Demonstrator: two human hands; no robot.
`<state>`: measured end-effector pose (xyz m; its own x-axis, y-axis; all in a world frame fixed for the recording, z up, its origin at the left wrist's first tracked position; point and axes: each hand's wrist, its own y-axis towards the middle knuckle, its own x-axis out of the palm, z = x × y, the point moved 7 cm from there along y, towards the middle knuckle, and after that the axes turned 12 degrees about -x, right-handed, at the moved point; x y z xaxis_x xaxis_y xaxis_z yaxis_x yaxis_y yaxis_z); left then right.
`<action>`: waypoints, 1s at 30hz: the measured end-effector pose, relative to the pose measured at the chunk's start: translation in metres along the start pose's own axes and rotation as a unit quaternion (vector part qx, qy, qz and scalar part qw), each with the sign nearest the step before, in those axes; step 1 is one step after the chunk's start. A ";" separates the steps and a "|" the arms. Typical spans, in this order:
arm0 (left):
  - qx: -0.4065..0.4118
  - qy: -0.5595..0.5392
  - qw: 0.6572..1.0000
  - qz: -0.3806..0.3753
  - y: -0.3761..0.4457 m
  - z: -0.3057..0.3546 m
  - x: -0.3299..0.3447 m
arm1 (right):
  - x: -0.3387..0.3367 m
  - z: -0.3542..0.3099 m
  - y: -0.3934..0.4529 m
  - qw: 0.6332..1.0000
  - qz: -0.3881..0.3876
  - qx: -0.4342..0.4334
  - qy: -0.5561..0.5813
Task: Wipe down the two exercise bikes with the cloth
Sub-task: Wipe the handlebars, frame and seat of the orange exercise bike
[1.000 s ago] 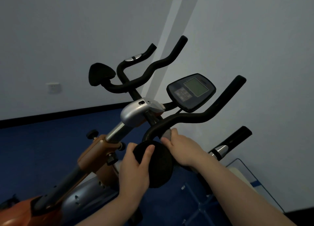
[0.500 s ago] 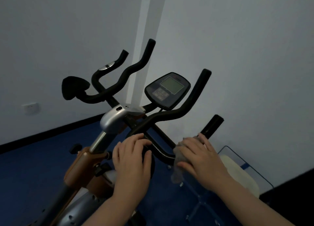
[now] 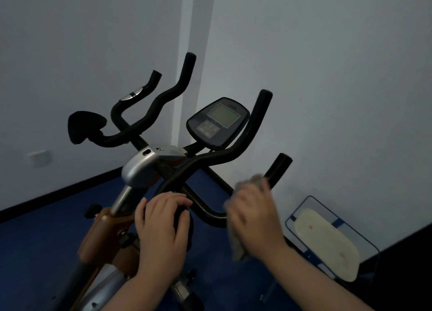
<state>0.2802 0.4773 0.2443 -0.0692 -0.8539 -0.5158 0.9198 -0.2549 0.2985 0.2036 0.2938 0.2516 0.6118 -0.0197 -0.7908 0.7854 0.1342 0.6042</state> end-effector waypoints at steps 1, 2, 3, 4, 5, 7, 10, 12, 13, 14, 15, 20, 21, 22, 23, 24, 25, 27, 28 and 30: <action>-0.007 0.010 1.000 -0.004 0.001 0.002 0.001 | 0.003 -0.009 -0.003 0.998 -0.015 -0.065 -0.003; -0.010 0.018 1.000 -0.012 0.001 0.006 0.003 | 0.000 -0.009 -0.003 0.993 -0.027 -0.114 -0.015; -0.004 0.026 0.999 -0.023 0.002 0.013 0.006 | -0.005 -0.001 0.001 0.988 -0.032 -0.145 -0.036; 0.014 0.035 0.999 -0.034 0.001 0.023 0.010 | -0.011 0.011 0.006 0.986 -0.027 -0.155 -0.055; 0.039 0.042 0.997 -0.044 0.000 0.033 0.016 | -0.018 0.024 0.011 0.987 -0.016 -0.148 -0.066; 0.068 0.039 0.995 -0.055 -0.004 0.052 0.028 | -0.032 0.046 0.018 0.987 0.012 -0.141 -0.078; 0.049 0.019 0.996 -0.067 -0.003 0.069 0.050 | -0.045 0.070 0.027 0.969 0.013 -0.209 -0.134; 0.001 -0.004 0.995 -0.096 0.003 0.074 0.072 | -0.053 0.086 0.039 0.960 0.008 -0.239 -0.147; -0.031 -0.014 0.992 -0.118 0.006 0.075 0.084 | -0.057 0.093 0.045 0.963 0.010 -0.235 -0.132; -0.061 -0.015 0.989 -0.136 0.009 0.076 0.097 | -0.059 0.100 0.048 0.971 0.011 -0.218 -0.097; -0.081 0.001 0.986 -0.143 0.010 0.078 0.107 | -0.060 0.106 0.048 0.980 0.016 -0.190 -0.049; -0.062 0.218 0.972 -0.063 0.011 0.081 0.123 | -0.046 0.123 0.032 0.940 0.158 0.113 0.280; -0.066 0.227 0.970 -0.059 0.011 0.079 0.124 | -0.042 0.122 0.028 0.918 0.193 0.165 0.305; -0.072 0.235 0.967 -0.061 0.011 0.078 0.125 | -0.040 0.121 0.029 0.909 0.208 0.191 0.305; -0.075 0.245 0.965 -0.058 0.012 0.077 0.126 | -0.039 0.122 0.034 0.915 0.200 0.192 0.293; -0.074 0.256 0.962 -0.050 0.012 0.076 0.127 | -0.037 0.127 0.041 0.928 0.169 0.177 0.282; -0.072 0.267 0.960 -0.039 0.012 0.076 0.127 | -0.035 0.134 0.048 0.936 0.121 0.156 0.291; -0.073 0.287 0.955 -0.015 0.012 0.078 0.127 | -0.027 0.145 0.062 0.907 0.001 0.131 0.401; -0.076 0.295 0.952 -0.004 0.012 0.078 0.126 | -0.024 0.146 0.065 0.873 -0.043 0.132 0.467; -0.078 0.307 0.948 0.018 0.010 0.078 0.125 | -0.023 0.145 0.061 0.829 -0.049 0.151 0.536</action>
<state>0.2507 0.3320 0.2457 0.1572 -0.4243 -0.8918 0.9665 -0.1195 0.2272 0.2509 0.1591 0.3203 0.2345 0.8980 -0.3722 0.9134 -0.0724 0.4006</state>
